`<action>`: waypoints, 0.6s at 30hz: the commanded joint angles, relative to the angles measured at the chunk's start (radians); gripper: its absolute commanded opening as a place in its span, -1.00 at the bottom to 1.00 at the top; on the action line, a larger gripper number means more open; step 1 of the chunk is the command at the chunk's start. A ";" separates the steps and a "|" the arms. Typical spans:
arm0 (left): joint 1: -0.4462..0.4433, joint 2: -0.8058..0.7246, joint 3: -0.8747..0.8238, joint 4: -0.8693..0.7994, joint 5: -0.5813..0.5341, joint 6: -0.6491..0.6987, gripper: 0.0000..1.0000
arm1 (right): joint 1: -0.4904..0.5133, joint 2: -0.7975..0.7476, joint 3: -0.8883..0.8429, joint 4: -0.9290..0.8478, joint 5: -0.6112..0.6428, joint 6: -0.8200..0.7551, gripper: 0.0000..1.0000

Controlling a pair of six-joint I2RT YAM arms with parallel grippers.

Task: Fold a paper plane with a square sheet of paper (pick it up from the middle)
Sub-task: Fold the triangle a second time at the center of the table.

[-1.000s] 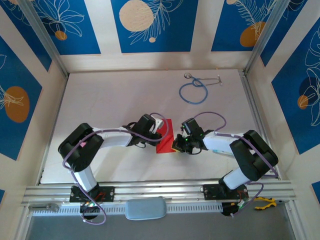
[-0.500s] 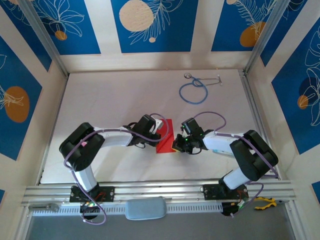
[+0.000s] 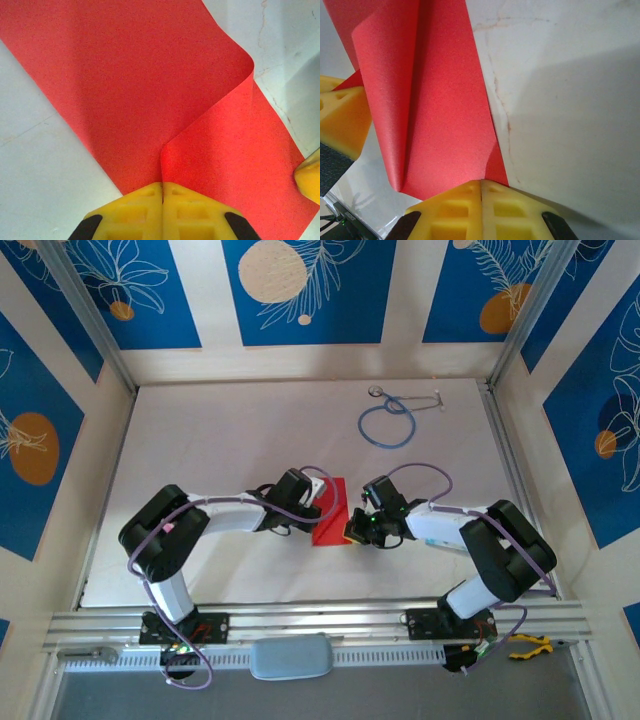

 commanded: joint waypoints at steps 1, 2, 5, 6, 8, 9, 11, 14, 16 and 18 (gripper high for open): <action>0.013 0.016 0.020 -0.009 -0.008 0.019 -0.97 | 0.001 0.013 -0.007 -0.095 0.046 -0.014 -1.00; 0.012 0.018 0.020 -0.007 -0.008 0.017 -0.97 | 0.000 0.013 -0.005 -0.095 0.045 -0.014 -1.00; 0.013 0.023 0.019 -0.003 -0.009 0.016 -0.96 | 0.001 0.016 -0.005 -0.095 0.042 -0.015 -1.00; 0.013 0.025 0.018 -0.002 -0.009 0.016 -0.96 | 0.001 0.017 -0.005 -0.093 0.043 -0.013 -1.00; 0.013 0.030 0.021 -0.002 -0.010 0.016 -0.96 | 0.001 0.017 -0.005 -0.092 0.041 -0.014 -1.00; 0.012 0.033 0.021 -0.003 -0.009 0.016 -0.96 | 0.001 0.018 -0.005 -0.093 0.040 -0.013 -1.00; 0.011 0.036 0.022 -0.008 -0.015 0.016 -0.96 | 0.001 0.017 -0.005 -0.094 0.040 -0.014 -1.00; 0.013 0.033 0.017 -0.010 -0.021 0.013 -0.96 | 0.001 0.018 -0.004 -0.095 0.045 -0.015 -1.00; 0.012 0.032 0.015 -0.006 -0.015 0.013 -0.96 | 0.001 0.017 -0.005 -0.097 0.045 -0.016 -1.00; 0.012 0.037 0.018 -0.009 -0.009 0.016 -0.96 | 0.000 0.017 -0.004 -0.096 0.045 -0.015 -1.00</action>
